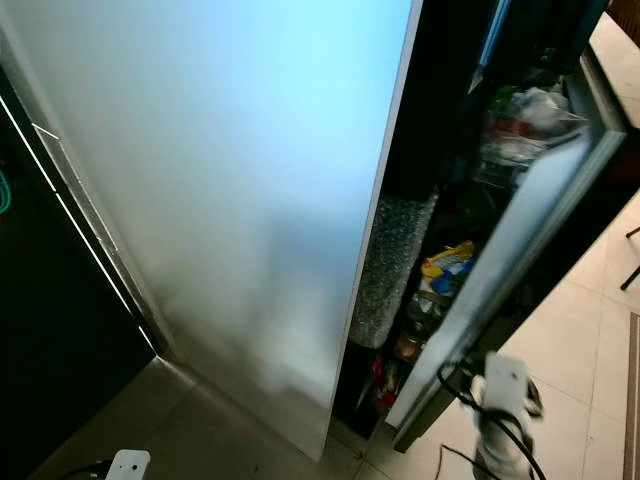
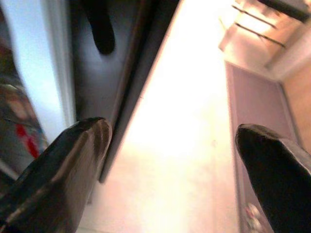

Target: Restocking fridge

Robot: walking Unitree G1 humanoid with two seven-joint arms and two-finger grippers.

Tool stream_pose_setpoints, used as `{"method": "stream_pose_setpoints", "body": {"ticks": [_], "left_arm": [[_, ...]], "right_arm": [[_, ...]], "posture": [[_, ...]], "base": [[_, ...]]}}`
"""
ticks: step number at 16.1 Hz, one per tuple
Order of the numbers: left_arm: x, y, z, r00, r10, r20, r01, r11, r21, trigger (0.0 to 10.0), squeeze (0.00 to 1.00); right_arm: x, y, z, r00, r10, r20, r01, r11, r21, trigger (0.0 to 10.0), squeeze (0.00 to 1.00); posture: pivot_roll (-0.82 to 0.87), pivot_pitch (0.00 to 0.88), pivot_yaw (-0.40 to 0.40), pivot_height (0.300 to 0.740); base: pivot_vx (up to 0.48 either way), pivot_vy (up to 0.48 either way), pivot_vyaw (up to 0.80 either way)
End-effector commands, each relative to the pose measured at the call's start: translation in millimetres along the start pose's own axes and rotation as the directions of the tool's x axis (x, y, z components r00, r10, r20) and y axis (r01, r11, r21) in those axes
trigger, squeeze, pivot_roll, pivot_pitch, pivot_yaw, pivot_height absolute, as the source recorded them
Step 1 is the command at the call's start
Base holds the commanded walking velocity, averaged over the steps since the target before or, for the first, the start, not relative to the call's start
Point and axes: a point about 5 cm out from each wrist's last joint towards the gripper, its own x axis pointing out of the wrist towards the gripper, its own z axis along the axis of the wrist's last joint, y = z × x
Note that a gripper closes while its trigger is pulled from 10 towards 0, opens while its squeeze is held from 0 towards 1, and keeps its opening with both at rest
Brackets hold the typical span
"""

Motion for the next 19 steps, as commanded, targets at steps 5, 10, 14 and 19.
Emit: {"method": "stream_pose_setpoints", "body": {"ticks": [5,10,14,19], "left_arm": [[-0.5,-1.3,-5.0,1.000,-0.005,-0.023,0.006,1.000,0.012,10.0,0.00],[-0.4,-2.6,-5.6,1.000,-0.014,-0.028,0.014,1.000,0.013,10.0,0.00],[-0.1,-2.5,-4.1,1.000,-0.008,-0.026,0.008,1.000,0.000,10.0,0.00],[0.3,-3.5,-3.6,0.999,-0.020,-0.041,0.021,1.000,0.012,10.0,0.00]], "right_arm": [[-3.4,-35.4,-20.6,0.981,-0.149,-0.124,0.149,0.989,-0.007,10.0,0.00],[-20.9,-17.9,-58.6,0.954,0.016,-0.300,-0.015,1.000,0.006,10.0,0.00],[-42.3,14.6,-87.8,0.864,0.218,-0.455,-0.229,0.973,0.031,10.0,0.00],[-49.2,38.6,-90.0,0.814,0.322,-0.484,-0.359,0.933,0.017,10.0,0.00]], "posture": [[0.04,0.000,-0.088,0.740],[0.04,0.000,-0.087,0.740],[0.04,0.000,-0.087,0.740],[0.05,0.000,-0.089,0.740]], "base": [[0.000,0.000,0.00],[0.000,0.000,0.00],[0.000,0.000,0.00],[0.000,0.000,0.00]]}}
